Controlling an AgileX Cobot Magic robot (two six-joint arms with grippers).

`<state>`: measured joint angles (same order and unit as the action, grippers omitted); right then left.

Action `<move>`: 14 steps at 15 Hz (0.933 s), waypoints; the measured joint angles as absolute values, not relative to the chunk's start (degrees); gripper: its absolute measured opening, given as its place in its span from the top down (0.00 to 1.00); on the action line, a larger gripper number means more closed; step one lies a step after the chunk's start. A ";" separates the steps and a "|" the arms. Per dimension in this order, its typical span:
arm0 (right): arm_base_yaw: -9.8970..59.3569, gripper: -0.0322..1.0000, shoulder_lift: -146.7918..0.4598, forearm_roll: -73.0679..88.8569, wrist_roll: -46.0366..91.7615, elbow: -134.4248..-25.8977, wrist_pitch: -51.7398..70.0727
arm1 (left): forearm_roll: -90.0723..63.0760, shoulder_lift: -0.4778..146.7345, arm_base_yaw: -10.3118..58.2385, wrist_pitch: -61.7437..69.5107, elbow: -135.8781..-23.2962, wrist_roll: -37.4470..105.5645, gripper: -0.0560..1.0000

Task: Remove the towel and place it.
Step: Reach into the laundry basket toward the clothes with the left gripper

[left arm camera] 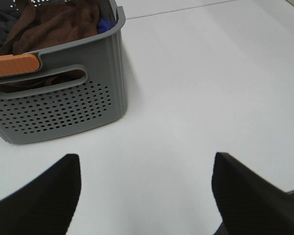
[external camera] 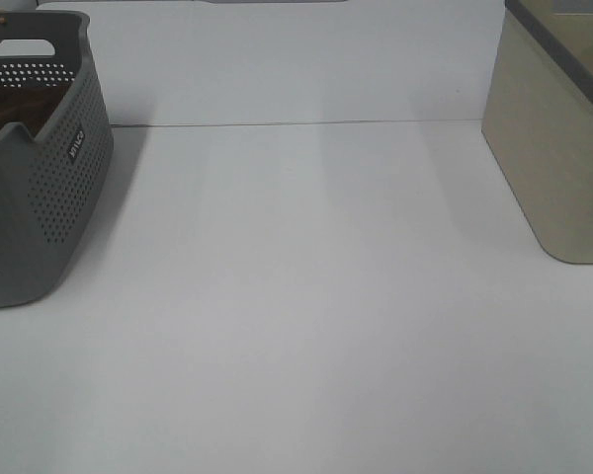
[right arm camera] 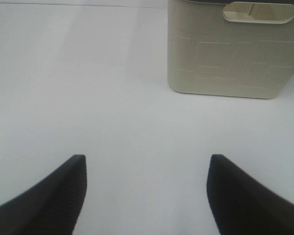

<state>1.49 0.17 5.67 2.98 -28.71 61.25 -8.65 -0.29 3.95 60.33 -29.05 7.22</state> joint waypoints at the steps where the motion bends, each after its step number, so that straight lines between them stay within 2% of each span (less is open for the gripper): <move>1: 1.49 0.33 0.17 5.67 2.98 -28.71 61.25 | -8.65 -0.29 3.95 60.33 -29.05 7.22 0.27; 14: 1.49 0.33 0.17 5.67 2.98 -28.71 61.25 | -8.65 -0.29 3.95 60.33 -29.05 7.22 0.27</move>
<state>1.49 0.17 5.67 2.98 -28.71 61.25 -8.65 -0.29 3.95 60.33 -29.05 7.22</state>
